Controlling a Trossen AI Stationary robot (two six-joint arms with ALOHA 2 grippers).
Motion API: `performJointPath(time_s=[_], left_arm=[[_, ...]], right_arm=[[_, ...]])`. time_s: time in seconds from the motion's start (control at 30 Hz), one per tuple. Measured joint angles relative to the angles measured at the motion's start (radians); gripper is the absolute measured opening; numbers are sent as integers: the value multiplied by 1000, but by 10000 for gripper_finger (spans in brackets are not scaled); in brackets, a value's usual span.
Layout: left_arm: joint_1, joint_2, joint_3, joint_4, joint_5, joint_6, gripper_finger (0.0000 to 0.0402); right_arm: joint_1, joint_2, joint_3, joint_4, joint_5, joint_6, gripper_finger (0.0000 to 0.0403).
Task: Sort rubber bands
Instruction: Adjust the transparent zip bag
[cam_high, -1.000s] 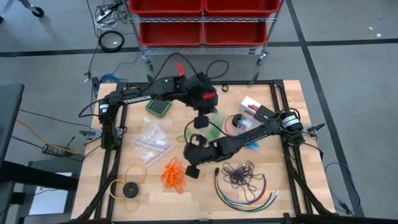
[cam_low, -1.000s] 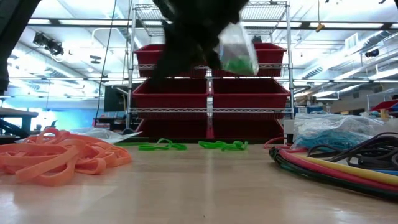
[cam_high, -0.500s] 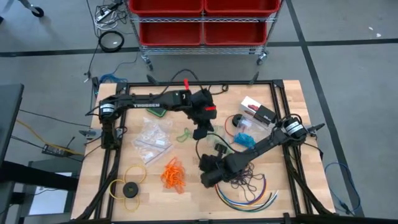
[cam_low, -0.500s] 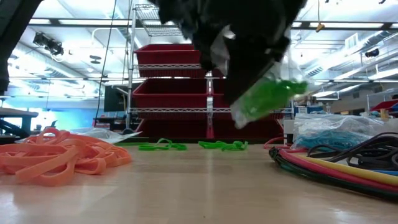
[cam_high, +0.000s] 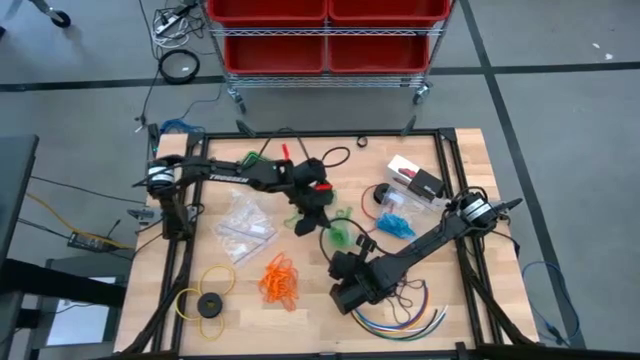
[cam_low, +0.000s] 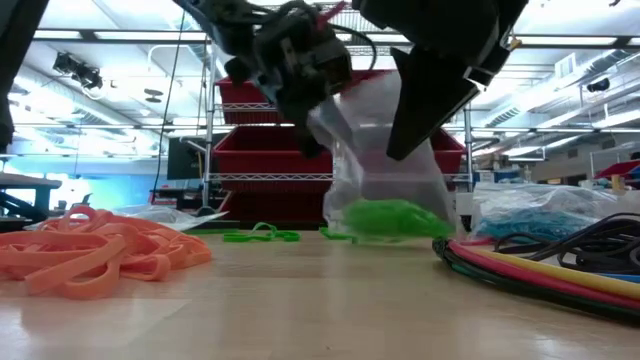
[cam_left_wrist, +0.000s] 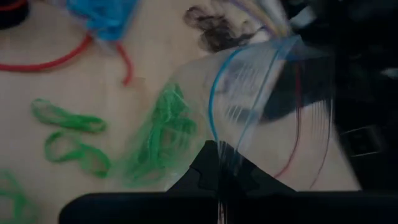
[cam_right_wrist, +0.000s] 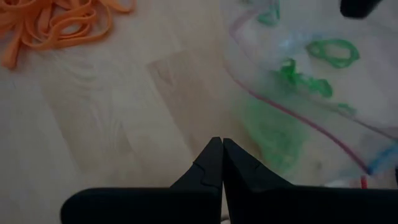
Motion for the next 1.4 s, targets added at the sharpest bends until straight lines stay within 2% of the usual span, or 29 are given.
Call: performJointPath(time_s=[0.2, 0.37, 0.8, 0.93, 1.2, 1.4], left_arm=[[-17, -82, -164, 144, 23, -82, 3], [-33, -103, -263, 219, 58, -151, 10], [-40, -103, -286, 345, 47, -177, 35], [-33, -103, -285, 362, 20, -158, 66], [-18, -103, -285, 329, 5, -110, 164], [-14, -103, -285, 297, 31, -51, 171]], right_arm=[[-5, 0, 0, 9, 27, 3, 0], [-15, 0, 0, 43, 28, -19, 0], [-48, -19, 5, 116, -3, -81, 0], [-45, -43, 5, 110, -2, -81, 0], [-45, -64, 6, 51, -19, -44, 0], [-45, -64, 6, -47, -27, 41, 0]])
